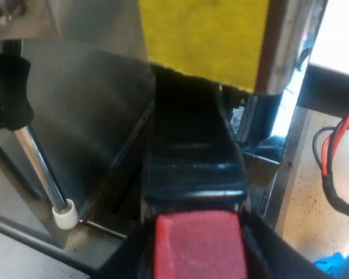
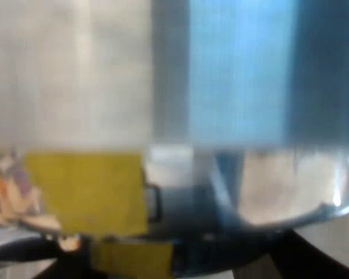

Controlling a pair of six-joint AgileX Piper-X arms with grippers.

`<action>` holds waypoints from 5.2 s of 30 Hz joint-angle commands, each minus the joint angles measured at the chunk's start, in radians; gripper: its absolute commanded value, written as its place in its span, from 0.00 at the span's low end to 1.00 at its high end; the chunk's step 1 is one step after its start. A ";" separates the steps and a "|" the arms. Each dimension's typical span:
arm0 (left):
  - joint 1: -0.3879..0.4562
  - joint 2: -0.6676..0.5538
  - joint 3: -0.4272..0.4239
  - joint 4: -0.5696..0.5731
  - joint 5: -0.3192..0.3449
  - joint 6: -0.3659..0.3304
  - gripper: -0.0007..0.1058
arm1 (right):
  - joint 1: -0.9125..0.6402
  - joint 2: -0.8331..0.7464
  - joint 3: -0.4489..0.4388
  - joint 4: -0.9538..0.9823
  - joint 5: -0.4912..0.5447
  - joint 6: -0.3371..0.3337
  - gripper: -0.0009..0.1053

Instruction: Put the handle in the coffee machine

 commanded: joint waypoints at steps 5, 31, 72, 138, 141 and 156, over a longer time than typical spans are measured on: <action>-0.003 -0.033 -0.032 -0.057 0.184 -0.009 0.03 | -0.007 -0.034 -0.017 -0.101 0.000 -0.017 0.36; 0.068 -0.033 -0.032 0.012 0.021 -0.009 0.56 | -0.007 -0.054 -0.022 -0.101 0.000 -0.019 0.36; -0.023 0.027 -0.245 0.232 -0.424 -0.088 0.01 | -0.007 -0.056 -0.026 -0.101 0.000 -0.019 0.36; -0.255 -0.147 -0.062 0.440 -0.307 -0.207 0.01 | 0.033 -0.343 0.135 0.460 0.000 0.116 0.36; -0.255 -0.164 -0.062 0.402 -0.307 -0.249 0.01 | 0.042 -0.418 0.216 0.530 -0.002 0.116 0.36; -0.265 -0.193 0.000 0.329 -0.302 -0.386 0.01 | 0.053 -0.866 0.432 1.121 -0.267 0.327 0.63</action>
